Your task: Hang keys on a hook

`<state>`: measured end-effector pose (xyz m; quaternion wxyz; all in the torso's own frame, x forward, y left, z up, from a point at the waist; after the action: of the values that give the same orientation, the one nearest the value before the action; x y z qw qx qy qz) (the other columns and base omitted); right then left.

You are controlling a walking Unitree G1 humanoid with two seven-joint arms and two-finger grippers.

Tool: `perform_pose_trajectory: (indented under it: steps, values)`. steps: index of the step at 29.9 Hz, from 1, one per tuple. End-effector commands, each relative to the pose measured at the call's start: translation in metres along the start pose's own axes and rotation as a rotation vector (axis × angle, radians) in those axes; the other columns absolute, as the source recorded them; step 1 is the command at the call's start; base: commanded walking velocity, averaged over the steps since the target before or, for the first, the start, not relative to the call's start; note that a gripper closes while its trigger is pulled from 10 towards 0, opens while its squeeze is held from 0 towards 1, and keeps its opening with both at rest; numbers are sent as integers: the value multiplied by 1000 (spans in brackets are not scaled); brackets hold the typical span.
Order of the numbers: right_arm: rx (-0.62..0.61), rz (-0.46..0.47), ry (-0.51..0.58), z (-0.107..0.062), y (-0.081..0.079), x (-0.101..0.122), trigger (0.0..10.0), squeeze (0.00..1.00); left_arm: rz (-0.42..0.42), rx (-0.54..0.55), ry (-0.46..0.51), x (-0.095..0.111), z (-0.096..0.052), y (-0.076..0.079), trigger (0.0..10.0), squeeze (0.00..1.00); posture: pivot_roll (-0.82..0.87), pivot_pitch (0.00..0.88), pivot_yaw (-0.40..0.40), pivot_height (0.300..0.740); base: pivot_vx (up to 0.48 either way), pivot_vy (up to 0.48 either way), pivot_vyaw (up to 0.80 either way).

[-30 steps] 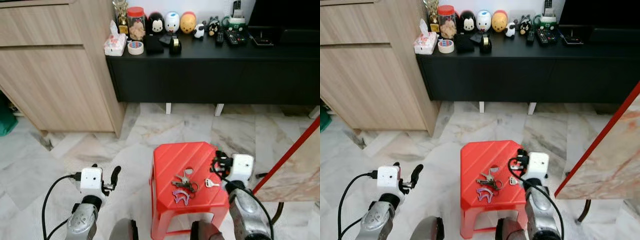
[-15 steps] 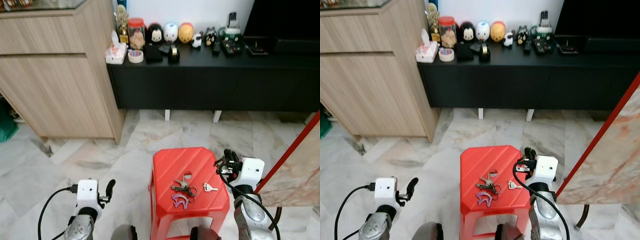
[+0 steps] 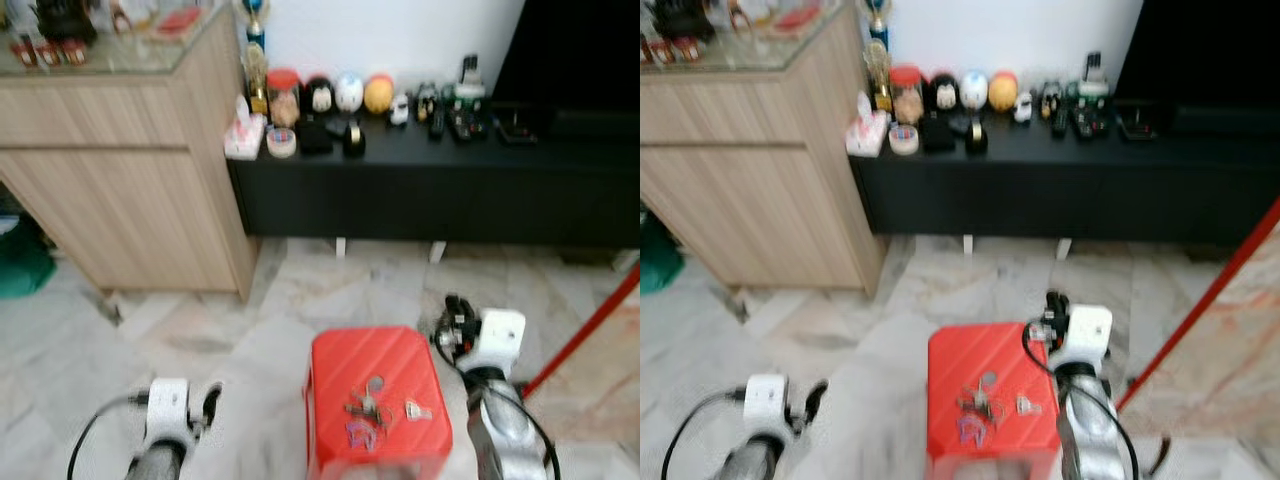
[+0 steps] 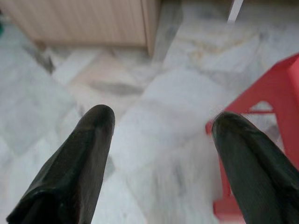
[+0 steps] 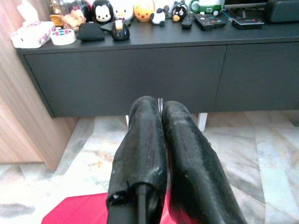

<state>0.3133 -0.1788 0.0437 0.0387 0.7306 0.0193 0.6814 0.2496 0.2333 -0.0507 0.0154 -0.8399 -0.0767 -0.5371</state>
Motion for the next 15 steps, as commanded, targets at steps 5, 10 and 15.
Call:
perform_pose_trajectory:
  steps: [5, 10, 15]
  values:
    - [-9, -5, -79, -10, 1, -22, 10000, 0, 50, 61, -187, -42, -18, -21, 10000, 0, -2, 0, -18, 740, 0, 0, 0]
    - [-25, -1, -147, -17, 3, -40, 10000, 0, 41, 113, -289, -66, -34, -33, 10000, 0, -3, 0, -17, 740, 0, 0, 0]
    - [-47, 13, -199, -25, 6, -54, 10000, 0, 15, 141, -363, -85, -47, -38, 10000, 0, -4, 0, -14, 740, 0, 0, 0]
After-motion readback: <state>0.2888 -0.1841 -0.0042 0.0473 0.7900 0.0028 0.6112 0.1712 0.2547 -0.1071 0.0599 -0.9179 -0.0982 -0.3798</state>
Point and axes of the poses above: a point about 5 cm out from each wrist's last joint towards the gripper, its own z axis pointing out of the wrist towards the gripper, its own x axis along the axis of the wrist's last joint, y = z × x, the point moved 4 cm from there along z, pointing out of the wrist towards the gripper, and after that the axes turned 9 degrees about -z, right-handed, at the moved point
